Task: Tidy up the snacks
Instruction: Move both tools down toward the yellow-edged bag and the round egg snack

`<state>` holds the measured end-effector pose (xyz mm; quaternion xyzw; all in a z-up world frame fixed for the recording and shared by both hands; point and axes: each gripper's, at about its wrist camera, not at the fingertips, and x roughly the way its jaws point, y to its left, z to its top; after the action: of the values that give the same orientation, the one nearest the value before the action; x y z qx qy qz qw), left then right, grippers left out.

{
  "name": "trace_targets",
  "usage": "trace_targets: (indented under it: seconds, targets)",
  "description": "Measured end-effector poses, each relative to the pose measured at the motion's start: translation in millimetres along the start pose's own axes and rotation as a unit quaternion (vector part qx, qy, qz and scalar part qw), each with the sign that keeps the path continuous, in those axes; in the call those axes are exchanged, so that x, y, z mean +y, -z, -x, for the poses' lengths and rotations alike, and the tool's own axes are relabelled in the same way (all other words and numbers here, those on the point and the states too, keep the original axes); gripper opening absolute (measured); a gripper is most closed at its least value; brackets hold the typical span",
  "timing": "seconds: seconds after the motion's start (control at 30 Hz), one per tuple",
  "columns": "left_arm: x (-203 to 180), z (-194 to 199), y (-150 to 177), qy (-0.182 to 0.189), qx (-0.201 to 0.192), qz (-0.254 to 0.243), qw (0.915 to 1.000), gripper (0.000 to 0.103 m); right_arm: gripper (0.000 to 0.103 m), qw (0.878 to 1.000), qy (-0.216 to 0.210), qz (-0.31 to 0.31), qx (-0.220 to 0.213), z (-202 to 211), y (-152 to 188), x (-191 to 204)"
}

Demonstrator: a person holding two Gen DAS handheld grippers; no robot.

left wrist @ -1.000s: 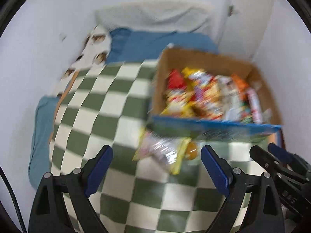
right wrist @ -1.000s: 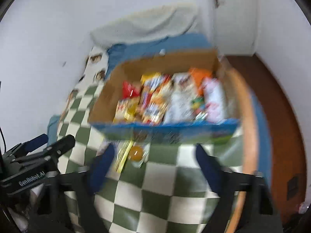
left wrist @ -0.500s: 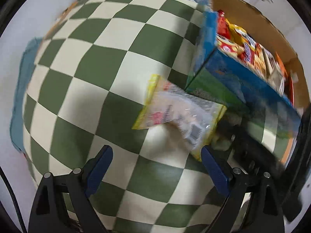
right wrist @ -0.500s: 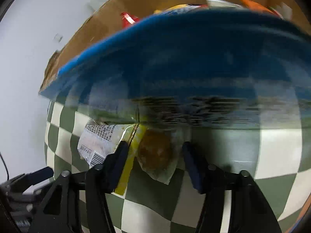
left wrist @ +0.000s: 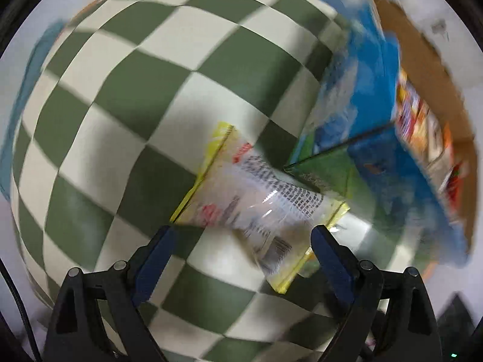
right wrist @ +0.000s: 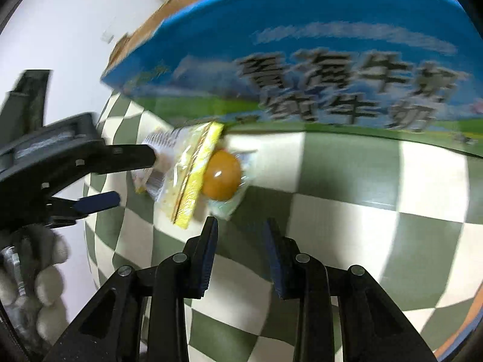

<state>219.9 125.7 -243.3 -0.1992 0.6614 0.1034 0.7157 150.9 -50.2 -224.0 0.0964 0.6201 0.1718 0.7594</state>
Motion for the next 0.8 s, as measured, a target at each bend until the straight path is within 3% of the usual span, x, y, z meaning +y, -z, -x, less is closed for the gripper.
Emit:
trace_targets:
  seconds: [0.07, 0.17, 0.33, 0.4, 0.53, 0.7, 0.77, 0.8]
  targets:
    - [-4.8, -7.4, 5.4, -0.032, 0.001, -0.039, 0.9987, 0.091, 0.036, 1.000, 0.011, -0.008, -0.005, 4.2, 1.4, -5.1]
    - [19.6, -4.8, 16.0, -0.044, 0.009, -0.045, 0.9980, 0.093, 0.041, 1.000, 0.020, -0.006, -0.012, 8.6, 2.9, -4.9]
    - [74.4, 5.7, 35.4, -0.099, 0.016, -0.050, 0.9937, 0.093, 0.060, 1.000, 0.011, -0.007, -0.021, 8.9, -16.4, 7.9]
    - [90.6, 11.7, 38.9, -0.085, 0.018, -0.023, 0.9959, 0.093, 0.060, 1.000, 0.006, -0.006, -0.023, 3.3, -21.5, 14.8]
    - [90.9, 26.4, 35.8, -0.011, 0.014, 0.024, 0.9996, 0.093, 0.060, 0.999, 0.016, 0.005, -0.035, -14.3, -35.0, 25.4]
    - [79.7, 27.3, 22.6, 0.012, 0.016, 0.030, 0.9993, 0.093, 0.059, 0.998, 0.054, 0.018, -0.010, -44.0, -50.8, 40.9]
    - [75.9, 25.6, 19.7, 0.023, 0.020, 0.039, 0.9988, 0.093, 0.043, 0.996, 0.080, 0.045, 0.000, -52.2, -49.2, 52.7]
    - [71.1, 23.3, 19.8, 0.029, 0.024, 0.042, 0.9984, 0.093, 0.042, 0.995, 0.089, 0.055, 0.004, -54.8, -46.9, 56.3]
